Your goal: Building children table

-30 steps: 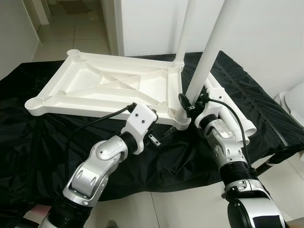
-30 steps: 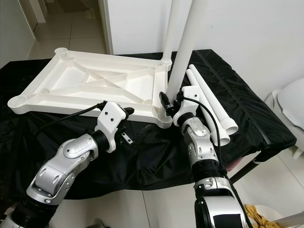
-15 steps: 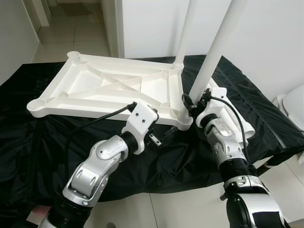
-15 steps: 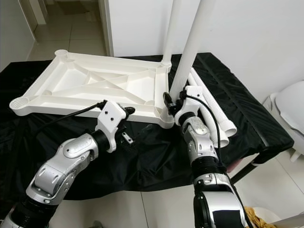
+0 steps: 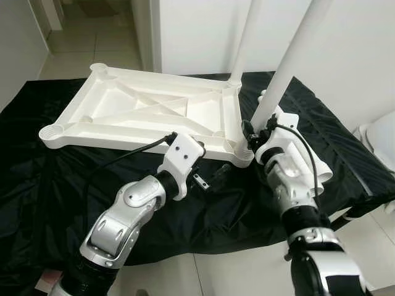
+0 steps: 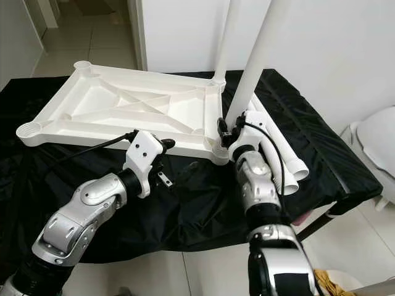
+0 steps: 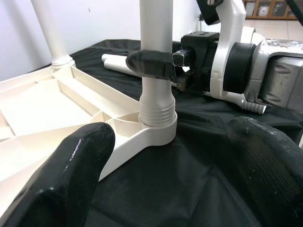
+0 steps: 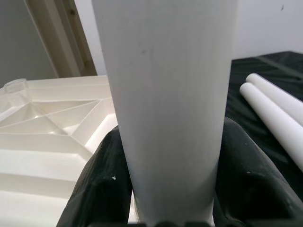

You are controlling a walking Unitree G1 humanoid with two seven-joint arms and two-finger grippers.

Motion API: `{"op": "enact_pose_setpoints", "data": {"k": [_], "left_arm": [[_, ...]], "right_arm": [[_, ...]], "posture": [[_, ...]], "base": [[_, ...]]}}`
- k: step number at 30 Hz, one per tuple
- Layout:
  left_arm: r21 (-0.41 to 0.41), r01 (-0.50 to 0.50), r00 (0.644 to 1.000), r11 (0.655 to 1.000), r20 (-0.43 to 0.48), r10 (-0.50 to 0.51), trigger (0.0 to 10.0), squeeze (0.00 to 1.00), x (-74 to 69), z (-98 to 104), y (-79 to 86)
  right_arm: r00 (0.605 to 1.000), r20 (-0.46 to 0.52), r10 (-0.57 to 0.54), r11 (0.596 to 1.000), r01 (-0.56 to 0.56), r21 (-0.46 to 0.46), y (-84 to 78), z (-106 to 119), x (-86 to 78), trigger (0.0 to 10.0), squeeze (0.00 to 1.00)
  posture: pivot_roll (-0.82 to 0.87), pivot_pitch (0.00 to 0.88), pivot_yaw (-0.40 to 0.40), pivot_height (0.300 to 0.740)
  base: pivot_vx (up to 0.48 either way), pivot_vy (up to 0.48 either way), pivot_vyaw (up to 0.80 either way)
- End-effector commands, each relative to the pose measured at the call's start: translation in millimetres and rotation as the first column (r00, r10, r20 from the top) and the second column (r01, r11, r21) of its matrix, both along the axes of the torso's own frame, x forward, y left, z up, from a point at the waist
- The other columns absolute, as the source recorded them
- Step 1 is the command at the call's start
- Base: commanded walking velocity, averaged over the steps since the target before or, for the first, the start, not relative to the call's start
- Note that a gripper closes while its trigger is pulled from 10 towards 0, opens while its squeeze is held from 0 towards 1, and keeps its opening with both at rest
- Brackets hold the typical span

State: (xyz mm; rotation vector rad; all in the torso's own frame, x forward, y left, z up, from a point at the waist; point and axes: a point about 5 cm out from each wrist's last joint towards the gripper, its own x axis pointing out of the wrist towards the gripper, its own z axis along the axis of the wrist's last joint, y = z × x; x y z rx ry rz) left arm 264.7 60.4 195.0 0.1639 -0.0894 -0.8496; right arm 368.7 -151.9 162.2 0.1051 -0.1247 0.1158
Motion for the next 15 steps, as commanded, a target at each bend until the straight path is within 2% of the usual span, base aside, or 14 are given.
{"op": "enact_pose_setpoints", "data": {"k": [1, 3, 7, 10, 15], "left_arm": [[0.008, 0.04, 0.999, 0.999, 0.01, -0.04, 10.0, 0.0, -2.5, 4, -1.6], [0.005, 0.04, 0.999, 0.999, 0.009, -0.04, 10.0, 0.0, -2.9, 5, -1.8], [0.005, 0.039, 0.999, 0.999, 0.008, -0.04, 10.0, 0.0, -3.1, 5, -1.8], [0.004, 0.043, 0.999, 0.999, 0.007, -0.043, 10.0, 0.0, -3.7, 4, -2.8], [0.003, 0.044, 0.999, 0.999, 0.007, -0.044, 10.0, 0.0, -3.7, 4, -3.5]], "right_arm": [[0.979, -0.191, -0.076, 0.997, 0.08, 0.012, -9.0, -44, -10.7, 10.0, 0.0], [0.985, -0.157, -0.078, 0.997, 0.077, -0.013, 2.1, -39, -11.3, 10.0, 0.0], [0.988, -0.138, -0.073, 0.997, 0.071, -0.019, 8.4, -36, -11.4, 10.0, 0.0], [0.981, -0.105, -0.166, 0.986, 0.165, -0.019, 19.9, -27, -9.5, 10.0, 0.0], [0.979, -0.078, -0.187, 0.982, 0.186, -0.026, 27.8, -22, -8.9, 10.0, 0.0]], "posture": [[-0.01, 0.08, 0.005, 0.74], [-0.01, 0.078, 0.006, 0.74], [-0.01, 0.078, 0.006, 0.74], [-0.01, 0.074, 0.003, 0.74], [-0.01, 0.073, 0.001, 0.74]], "base": [[0.0, 0.0, 0.0], [0.0, 0.0, 0.0], [0.0, 0.0, 0.0], [0.0, 0.0, 0.0], [0.0, 0.0, 0.0]]}}
